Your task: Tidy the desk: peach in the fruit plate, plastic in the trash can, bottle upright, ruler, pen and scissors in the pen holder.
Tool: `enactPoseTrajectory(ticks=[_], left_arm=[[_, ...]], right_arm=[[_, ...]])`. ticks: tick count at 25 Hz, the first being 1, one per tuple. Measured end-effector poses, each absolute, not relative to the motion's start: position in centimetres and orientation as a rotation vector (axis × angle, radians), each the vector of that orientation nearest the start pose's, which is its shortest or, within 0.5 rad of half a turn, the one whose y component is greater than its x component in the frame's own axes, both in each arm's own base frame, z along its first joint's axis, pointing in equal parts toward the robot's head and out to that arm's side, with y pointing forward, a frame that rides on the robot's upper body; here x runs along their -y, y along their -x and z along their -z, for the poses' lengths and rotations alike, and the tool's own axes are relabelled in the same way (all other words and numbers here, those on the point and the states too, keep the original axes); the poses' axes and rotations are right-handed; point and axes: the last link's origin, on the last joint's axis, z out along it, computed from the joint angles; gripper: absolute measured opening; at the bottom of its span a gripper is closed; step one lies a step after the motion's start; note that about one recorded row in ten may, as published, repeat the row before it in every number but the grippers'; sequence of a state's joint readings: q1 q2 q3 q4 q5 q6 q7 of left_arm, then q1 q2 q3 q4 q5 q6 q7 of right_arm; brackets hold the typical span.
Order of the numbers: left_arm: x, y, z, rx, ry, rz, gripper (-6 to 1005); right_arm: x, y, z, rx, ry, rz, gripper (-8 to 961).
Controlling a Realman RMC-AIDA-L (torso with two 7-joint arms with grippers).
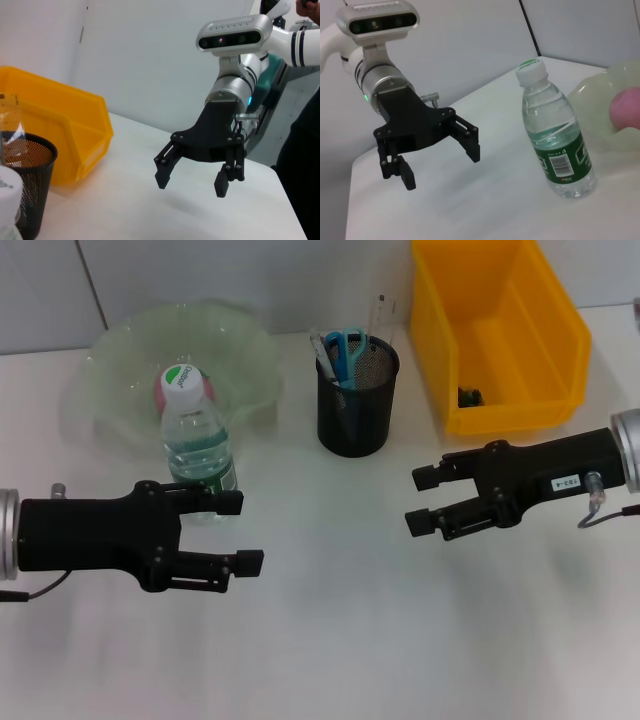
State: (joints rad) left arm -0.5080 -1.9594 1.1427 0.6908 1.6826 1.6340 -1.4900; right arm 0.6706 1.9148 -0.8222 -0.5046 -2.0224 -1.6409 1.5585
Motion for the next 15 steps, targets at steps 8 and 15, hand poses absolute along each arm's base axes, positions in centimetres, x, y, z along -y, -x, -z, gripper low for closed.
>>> enactPoseTrajectory(ticks=[8, 15], left_arm=[[-31.71, 23.54, -0.65, 0.551, 2.987, 0.731, 859], [-31.47, 23.87, -0.65, 0.561, 2.984, 0.727, 859]], right_arm=[[-34.89, -24.57, -1.91, -0.779, 2.965, -0.545, 830], [-34.86, -24.45, -1.72, -0.776, 2.979, -0.534, 830]])
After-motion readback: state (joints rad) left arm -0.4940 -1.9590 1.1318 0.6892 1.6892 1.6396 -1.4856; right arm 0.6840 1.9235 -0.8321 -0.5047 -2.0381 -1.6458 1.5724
